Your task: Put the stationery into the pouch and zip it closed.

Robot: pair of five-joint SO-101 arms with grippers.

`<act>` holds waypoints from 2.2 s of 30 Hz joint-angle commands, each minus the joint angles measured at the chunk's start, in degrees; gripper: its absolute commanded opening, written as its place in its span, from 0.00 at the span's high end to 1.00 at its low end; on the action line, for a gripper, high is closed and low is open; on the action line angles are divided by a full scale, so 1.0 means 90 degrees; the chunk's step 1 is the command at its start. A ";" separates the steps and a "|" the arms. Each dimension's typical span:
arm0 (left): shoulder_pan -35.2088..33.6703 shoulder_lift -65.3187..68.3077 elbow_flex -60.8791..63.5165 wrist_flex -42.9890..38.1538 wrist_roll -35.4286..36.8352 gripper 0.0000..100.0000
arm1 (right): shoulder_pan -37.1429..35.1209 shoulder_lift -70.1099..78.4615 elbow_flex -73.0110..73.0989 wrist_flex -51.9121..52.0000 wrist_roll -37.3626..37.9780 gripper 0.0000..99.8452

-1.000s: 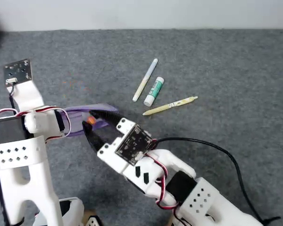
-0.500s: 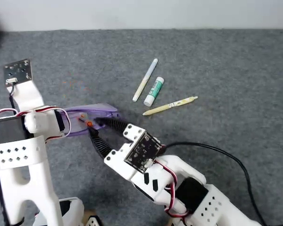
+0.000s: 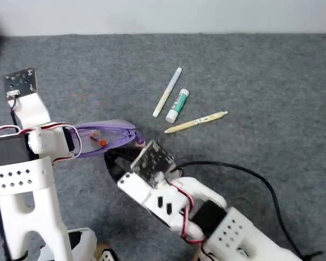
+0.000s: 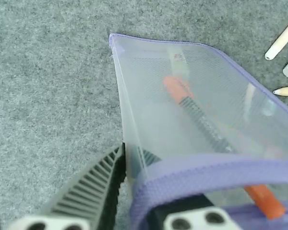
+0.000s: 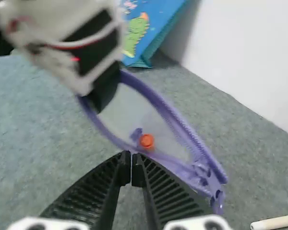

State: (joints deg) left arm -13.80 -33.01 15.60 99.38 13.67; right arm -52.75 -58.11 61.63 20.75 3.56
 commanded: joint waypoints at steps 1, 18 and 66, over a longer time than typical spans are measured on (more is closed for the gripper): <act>0.0010 -0.0010 -0.0024 0.0068 0.0049 0.99 | 0.0278 0.0630 -0.0293 -0.0493 -0.0215 0.99; 0.0000 -0.0029 -0.0034 0.0068 0.0049 0.99 | 0.0239 0.0171 -0.1944 0.1158 -0.0225 0.99; 0.0039 -0.0039 -0.0015 0.0107 0.0049 0.99 | 0.4352 0.6002 -0.6076 0.5455 0.1963 0.97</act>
State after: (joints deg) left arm -13.80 -32.92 15.69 99.38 13.67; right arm -14.15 -11.25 15.82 65.41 15.78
